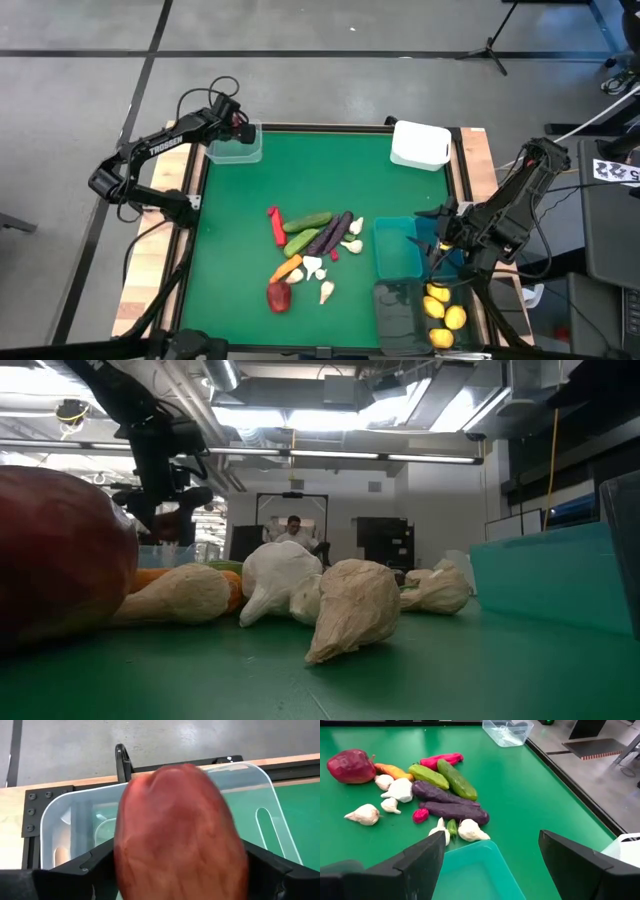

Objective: Sort produce into baskets
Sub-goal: Put the apple into the transparent bin

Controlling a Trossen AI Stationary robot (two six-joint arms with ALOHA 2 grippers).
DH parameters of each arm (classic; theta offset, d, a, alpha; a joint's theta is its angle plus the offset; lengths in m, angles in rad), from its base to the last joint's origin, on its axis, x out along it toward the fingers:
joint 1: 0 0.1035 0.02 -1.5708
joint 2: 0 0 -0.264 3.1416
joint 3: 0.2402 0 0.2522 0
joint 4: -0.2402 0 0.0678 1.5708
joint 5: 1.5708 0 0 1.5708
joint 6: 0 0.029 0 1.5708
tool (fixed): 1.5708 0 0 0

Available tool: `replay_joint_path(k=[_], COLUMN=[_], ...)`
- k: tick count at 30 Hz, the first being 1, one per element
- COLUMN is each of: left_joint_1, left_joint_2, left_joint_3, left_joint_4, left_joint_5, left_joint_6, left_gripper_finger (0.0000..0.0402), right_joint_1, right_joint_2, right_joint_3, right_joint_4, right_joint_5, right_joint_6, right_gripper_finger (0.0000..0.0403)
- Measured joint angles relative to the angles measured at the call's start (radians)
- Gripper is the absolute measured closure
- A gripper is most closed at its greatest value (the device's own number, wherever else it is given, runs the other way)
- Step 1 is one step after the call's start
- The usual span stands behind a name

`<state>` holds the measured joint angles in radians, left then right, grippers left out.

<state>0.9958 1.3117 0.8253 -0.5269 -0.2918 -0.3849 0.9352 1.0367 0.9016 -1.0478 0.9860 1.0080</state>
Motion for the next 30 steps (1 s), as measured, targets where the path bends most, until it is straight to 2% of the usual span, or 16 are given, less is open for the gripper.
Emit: replay_joint_path(k=[3,11,17,23,26,30], left_joint_1=[0.0,-0.005,-0.093,-0.353,-0.538,-0.791], left_joint_2=[0.0,0.0,-0.026,-0.092,-0.122,-0.137], left_joint_3=[0.0,0.0,0.0,0.0,0.0,0.0], left_joint_4=[0.005,0.086,0.089,0.05,0.046,0.049], left_joint_5=[0.01,0.143,0.256,0.417,0.434,0.428], left_joint_6=[0.017,0.051,0.132,0.316,0.308,0.22], left_gripper_finger=[0.0081,0.0062,0.0061,0.0061,0.0061,0.0061], right_joint_1=[0.0,0.0,0.0,0.0,0.0,0.0], right_joint_2=[0.0,0.0,0.0,0.0,0.0,0.0], right_joint_3=[0.0,0.0,0.0,0.0,0.0,0.0], right_joint_4=[0.0,0.0,0.0,-0.001,0.0,0.0], right_joint_5=[-0.012,-0.012,-0.012,-0.012,-0.012,-0.012], right_joint_6=[0.0,-0.008,-0.015,-0.022,-0.021,-0.02], right_gripper_finger=[0.0084,0.0084,0.0084,0.0084,0.0084,0.0084])
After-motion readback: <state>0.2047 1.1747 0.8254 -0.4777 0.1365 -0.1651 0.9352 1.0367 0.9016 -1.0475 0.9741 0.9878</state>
